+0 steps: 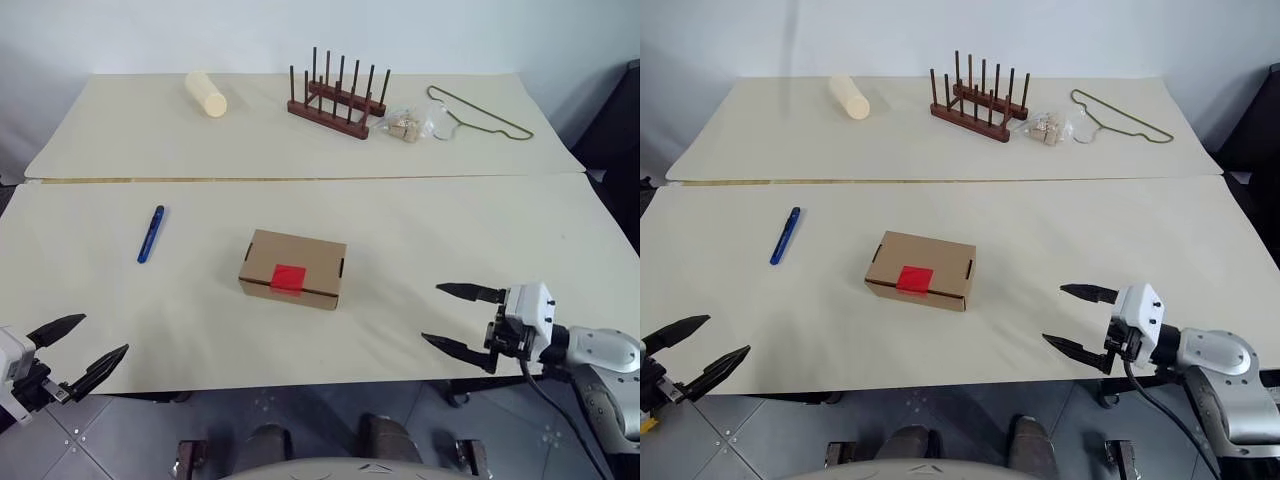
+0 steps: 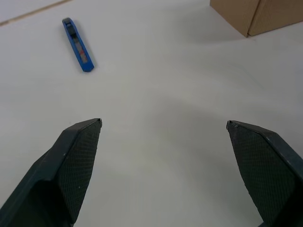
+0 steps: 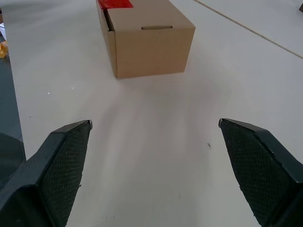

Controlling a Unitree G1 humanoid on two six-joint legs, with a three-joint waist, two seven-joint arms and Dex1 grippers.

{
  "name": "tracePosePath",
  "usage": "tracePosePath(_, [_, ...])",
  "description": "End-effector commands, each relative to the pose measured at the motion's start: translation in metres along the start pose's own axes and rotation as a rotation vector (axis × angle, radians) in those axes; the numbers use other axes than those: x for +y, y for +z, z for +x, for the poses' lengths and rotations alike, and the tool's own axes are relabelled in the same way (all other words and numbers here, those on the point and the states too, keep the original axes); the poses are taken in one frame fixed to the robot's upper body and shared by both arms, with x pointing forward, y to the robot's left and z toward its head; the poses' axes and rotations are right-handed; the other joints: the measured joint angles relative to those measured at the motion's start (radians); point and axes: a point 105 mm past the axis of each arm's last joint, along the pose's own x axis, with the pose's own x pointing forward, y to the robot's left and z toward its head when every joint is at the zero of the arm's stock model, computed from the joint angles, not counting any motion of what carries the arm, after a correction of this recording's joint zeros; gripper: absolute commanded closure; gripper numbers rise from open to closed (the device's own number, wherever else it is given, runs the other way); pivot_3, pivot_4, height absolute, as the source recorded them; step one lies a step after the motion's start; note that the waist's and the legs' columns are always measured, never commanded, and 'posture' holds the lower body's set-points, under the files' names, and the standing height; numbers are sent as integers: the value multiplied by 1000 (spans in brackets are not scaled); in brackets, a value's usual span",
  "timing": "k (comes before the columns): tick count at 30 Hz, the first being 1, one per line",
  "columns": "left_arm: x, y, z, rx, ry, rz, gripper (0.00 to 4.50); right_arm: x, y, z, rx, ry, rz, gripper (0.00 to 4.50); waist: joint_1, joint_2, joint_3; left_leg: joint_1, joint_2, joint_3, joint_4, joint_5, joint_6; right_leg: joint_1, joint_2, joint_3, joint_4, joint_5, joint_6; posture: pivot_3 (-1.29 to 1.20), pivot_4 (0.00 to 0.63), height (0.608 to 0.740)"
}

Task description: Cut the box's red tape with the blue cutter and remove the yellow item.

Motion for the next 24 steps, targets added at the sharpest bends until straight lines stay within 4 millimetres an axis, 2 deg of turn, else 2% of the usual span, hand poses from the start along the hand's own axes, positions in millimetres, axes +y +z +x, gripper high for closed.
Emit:
tracePosePath(1, [1,7,-2,-14,16,21,9,-2,4,0,-27,-6,-18,0,0,0,0,0,0,0,0,0,0,0,0,0,0,0,0,0,150,740])
tracePosePath(9, [-3,16,0,-58,-12,-37,9,-2,6,6,-74,16,6,0,0,0,0,0,0,0,0,0,0,0,0,0,0,0,0,0,150,740])
tracePosePath(11, [-4,18,2,-56,-15,-22,610,-1,8,9,-80,36,5,0,0,0,0,0,0,0,0,0,0,0,0,0,1,0,0,0,150,740])
tracePosePath(14, [-3,26,17,-82,-36,18,1447,11,13,23,-72,123,20,579,1,0,0,0,0,0,0,0,0,0,0,0,1,0,0,0,150,740])
tracePosePath(17, [-1,43,52,-106,-91,93,2387,34,10,40,-11,291,65,1604,15,0,0,0,0,0,3,0,0,0,0,0,4,0,0,0,150,740])
tracePosePath(20, [1,66,94,-169,-146,133,3375,49,9,54,16,397,68,2718,26,0,-1,1,0,-1,3,1,-1,0,0,0,5,1,-2,0,150,740])
tracePosePath(24, [-1,86,152,-192,-189,198,4500,54,5,71,42,445,73,4090,24,-1,-1,0,0,0,3,1,-1,-1,1,0,6,1,-2,0,150,740])
